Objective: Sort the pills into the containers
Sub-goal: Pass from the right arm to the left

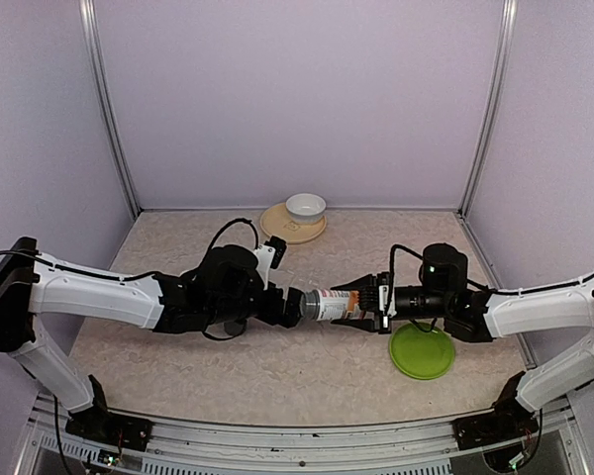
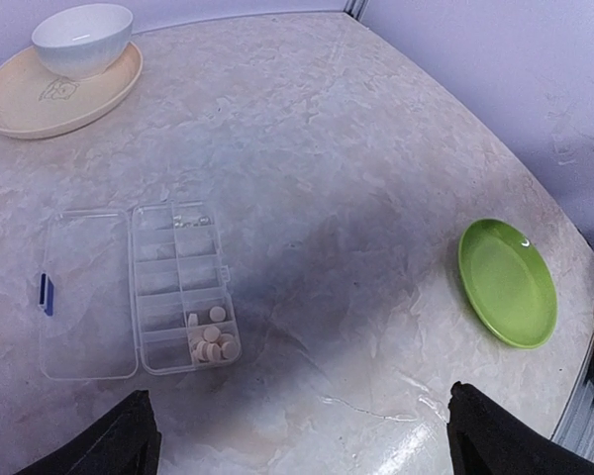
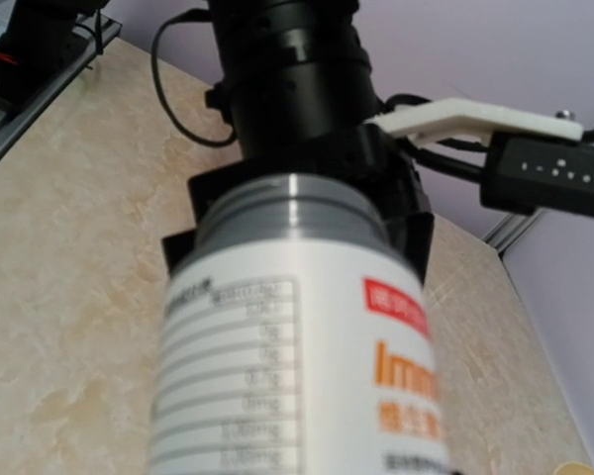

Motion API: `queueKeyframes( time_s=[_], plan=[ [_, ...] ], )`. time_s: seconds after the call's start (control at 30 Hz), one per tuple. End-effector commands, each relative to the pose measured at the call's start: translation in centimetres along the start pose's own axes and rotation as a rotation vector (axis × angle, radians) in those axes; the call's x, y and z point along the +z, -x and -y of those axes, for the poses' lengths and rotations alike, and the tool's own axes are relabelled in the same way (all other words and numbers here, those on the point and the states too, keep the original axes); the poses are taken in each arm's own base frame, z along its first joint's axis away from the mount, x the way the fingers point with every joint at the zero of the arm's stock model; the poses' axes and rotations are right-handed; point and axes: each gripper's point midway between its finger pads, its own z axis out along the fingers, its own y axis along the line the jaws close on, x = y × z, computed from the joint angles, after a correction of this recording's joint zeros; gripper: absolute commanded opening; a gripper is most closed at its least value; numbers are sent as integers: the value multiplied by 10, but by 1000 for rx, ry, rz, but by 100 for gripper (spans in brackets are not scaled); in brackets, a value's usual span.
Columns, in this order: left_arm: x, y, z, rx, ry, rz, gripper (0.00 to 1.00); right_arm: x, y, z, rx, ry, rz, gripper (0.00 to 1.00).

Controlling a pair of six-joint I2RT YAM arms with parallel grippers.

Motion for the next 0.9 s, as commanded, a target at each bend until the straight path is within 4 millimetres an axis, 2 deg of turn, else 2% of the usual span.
queueKeyframes(
  time_s=[0.0,0.1,0.53,0.67,0.8,0.87],
  plan=[
    [-22,33,70,3,-268,107,99,8,-33,12,70,-81,-148,20],
    [-26,33,72,1,-286,111,99,5,-23,10,67,-76,-102,15],
    [-73,45,55,-29,-368,188,99,-18,-5,14,71,-127,-43,12],
    [-87,42,62,1,-443,186,99,-21,-4,12,67,-122,-33,12],
    [-98,38,79,24,-582,171,99,-22,-1,8,53,-106,-17,12],
    [-97,34,86,27,-625,151,99,-21,3,5,43,-84,4,12]
  ],
)
